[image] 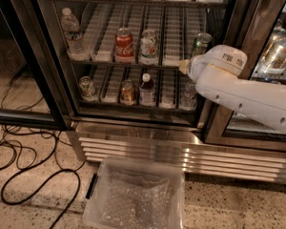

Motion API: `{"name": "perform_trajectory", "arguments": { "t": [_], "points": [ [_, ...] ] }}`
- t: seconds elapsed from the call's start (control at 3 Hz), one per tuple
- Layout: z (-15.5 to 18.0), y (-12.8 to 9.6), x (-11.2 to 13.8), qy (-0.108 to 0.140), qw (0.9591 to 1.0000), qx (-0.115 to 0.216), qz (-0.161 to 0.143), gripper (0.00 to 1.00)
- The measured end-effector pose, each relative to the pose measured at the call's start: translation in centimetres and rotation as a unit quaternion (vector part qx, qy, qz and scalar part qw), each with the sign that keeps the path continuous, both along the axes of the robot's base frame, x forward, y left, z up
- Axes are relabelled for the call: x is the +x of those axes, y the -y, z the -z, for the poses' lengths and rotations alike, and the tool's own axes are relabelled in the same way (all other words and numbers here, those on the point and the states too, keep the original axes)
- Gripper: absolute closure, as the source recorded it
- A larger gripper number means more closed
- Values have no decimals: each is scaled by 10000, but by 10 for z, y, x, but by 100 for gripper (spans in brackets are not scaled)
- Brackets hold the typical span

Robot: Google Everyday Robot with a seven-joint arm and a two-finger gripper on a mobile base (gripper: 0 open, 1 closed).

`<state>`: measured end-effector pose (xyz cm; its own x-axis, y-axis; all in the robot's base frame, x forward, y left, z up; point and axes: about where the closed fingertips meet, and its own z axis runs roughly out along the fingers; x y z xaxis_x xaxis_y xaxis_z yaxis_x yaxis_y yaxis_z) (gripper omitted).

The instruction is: Pick green can from middle shelf of fridge

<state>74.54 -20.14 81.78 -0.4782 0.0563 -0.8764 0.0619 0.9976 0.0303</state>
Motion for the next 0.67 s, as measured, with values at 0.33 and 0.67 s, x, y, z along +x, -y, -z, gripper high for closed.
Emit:
{"name": "perform_trajectory", "arguments": {
  "t": [0.33, 0.67],
  "points": [
    [2, -23, 5, -50, 9995, 227, -218, 35],
    [6, -44, 6, -134, 9980, 481, -388, 34]
  ]
}}
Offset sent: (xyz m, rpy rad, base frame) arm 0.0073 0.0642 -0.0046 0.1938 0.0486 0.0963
